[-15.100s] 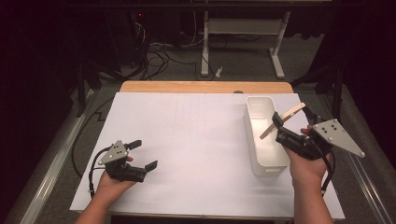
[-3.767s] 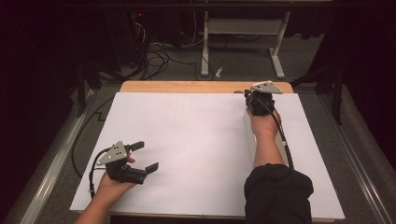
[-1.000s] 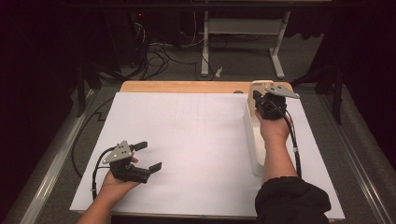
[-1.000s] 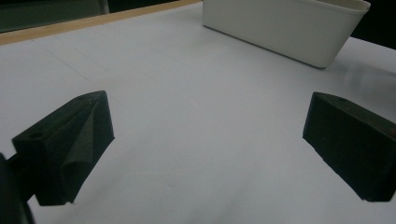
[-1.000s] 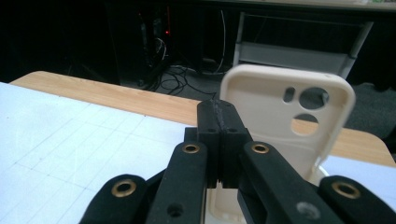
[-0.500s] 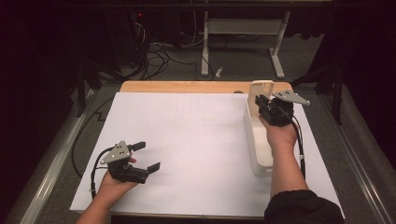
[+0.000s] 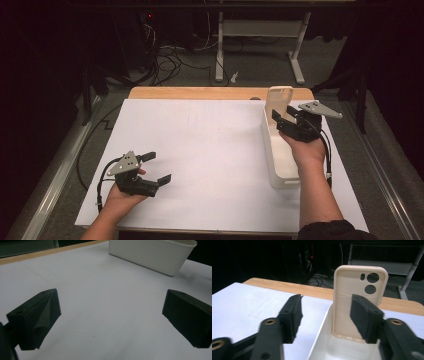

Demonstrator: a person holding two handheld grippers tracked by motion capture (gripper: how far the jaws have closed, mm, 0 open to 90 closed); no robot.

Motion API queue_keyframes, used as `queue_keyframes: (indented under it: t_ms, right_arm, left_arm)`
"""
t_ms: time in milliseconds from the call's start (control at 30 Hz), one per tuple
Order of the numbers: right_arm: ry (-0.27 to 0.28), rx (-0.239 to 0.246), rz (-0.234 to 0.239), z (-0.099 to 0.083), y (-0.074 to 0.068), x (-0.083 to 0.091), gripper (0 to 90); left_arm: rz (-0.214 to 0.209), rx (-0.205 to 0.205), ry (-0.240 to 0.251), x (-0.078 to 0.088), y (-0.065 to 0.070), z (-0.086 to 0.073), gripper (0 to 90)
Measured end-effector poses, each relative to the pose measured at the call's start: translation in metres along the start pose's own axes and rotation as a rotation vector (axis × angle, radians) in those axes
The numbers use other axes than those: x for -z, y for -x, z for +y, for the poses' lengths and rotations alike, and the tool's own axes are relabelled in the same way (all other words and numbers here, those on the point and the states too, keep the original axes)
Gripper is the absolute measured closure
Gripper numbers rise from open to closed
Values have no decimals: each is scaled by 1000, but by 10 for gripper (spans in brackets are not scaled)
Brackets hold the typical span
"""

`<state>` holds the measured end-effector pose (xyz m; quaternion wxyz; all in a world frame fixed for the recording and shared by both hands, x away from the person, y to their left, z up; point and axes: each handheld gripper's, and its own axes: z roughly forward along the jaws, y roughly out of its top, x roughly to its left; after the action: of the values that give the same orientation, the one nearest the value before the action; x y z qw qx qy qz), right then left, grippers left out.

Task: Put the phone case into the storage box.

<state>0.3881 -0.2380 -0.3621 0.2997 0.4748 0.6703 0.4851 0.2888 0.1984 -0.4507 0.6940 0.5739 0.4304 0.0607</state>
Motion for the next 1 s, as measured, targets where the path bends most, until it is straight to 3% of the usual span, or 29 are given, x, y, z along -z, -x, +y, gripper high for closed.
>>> queue_keyframes:
  t_ms: [233, 433, 1000]
  right_arm:
    - [6, 26, 32, 0, -8, 15, 258]
    - [13, 33, 28, -5, -10, 28, 175]
    - [72, 42, 32, -20, -13, 75, 13]
  left_arm:
    - [5, 3, 4, 0, 0, 0, 27]
    - [8, 3, 6, 1, 0, 1, 27]
    - [16, 7, 12, 2, -2, 3, 28]
